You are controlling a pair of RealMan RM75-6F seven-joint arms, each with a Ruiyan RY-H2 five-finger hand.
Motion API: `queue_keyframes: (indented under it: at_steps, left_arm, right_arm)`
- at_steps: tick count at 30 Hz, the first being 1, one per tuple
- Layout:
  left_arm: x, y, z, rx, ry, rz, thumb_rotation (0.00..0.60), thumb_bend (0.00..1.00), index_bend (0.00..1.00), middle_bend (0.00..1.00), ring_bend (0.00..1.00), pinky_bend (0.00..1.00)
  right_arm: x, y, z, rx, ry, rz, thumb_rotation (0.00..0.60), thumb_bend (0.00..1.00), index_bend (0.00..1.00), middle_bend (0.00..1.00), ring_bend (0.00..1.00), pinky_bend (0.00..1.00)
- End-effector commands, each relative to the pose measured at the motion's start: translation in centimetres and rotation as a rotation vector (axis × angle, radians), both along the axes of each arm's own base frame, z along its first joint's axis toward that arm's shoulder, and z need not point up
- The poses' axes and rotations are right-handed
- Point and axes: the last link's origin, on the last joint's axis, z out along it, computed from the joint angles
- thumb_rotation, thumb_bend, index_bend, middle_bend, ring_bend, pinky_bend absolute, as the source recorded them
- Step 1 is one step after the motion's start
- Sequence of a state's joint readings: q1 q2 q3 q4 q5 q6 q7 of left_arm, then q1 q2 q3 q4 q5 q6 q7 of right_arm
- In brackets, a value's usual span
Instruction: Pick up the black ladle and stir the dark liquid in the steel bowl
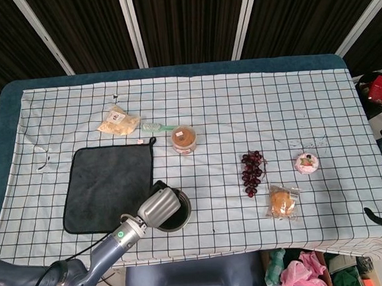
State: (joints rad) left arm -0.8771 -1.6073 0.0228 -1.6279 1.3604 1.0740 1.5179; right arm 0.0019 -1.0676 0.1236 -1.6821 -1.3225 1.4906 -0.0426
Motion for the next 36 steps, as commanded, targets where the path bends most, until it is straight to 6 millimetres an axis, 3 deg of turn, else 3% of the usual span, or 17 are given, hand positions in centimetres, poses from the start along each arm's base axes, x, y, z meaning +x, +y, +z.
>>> queue_keyframes:
  at_steps: [1,8,17,26,36]
  left_arm:
    - [0.6,0.6,-0.6,0.011,0.007,-0.006,0.6,0.47,0.69,1.0,0.99,0.97]
    - [2.7,0.4,-2.4,0.003,-0.003,-0.061,0.6,0.47,0.69,1.0,0.99,0.97]
    - [3.6,-1.4,-2.7,-0.043,-0.048,-0.09,0.6,0.47,0.69,1.0,0.99,0.97]
    - [2.2,-3.5,-1.2,-0.109,-0.068,-0.044,0.6,0.47,0.69,1.0,0.99,0.97]
    - [-0.6,-2.4,0.9,-0.084,-0.047,0.065,0.6,0.47,0.69,1.0,0.99,0.97]
  right_arm:
    - [0.0,0.0,0.0,0.001,0.0,0.0,0.6,0.11,0.03,0.01,0.06,0.22]
    - [0.1,0.0,-0.1,0.004,-0.001,0.005,0.6,0.11,0.03,0.01,0.06,0.22]
    - [0.0,0.0,0.1,-0.001,-0.005,0.004,0.6,0.11,0.03,0.01,0.06,0.22]
    - [0.1,0.1,0.0,0.0,-0.006,0.006,0.6,0.11,0.03,0.01,0.06,0.22]
    - [0.3,0.0,-0.3,0.01,0.001,0.009,0.6,0.11,0.03,0.01,0.06,0.22]
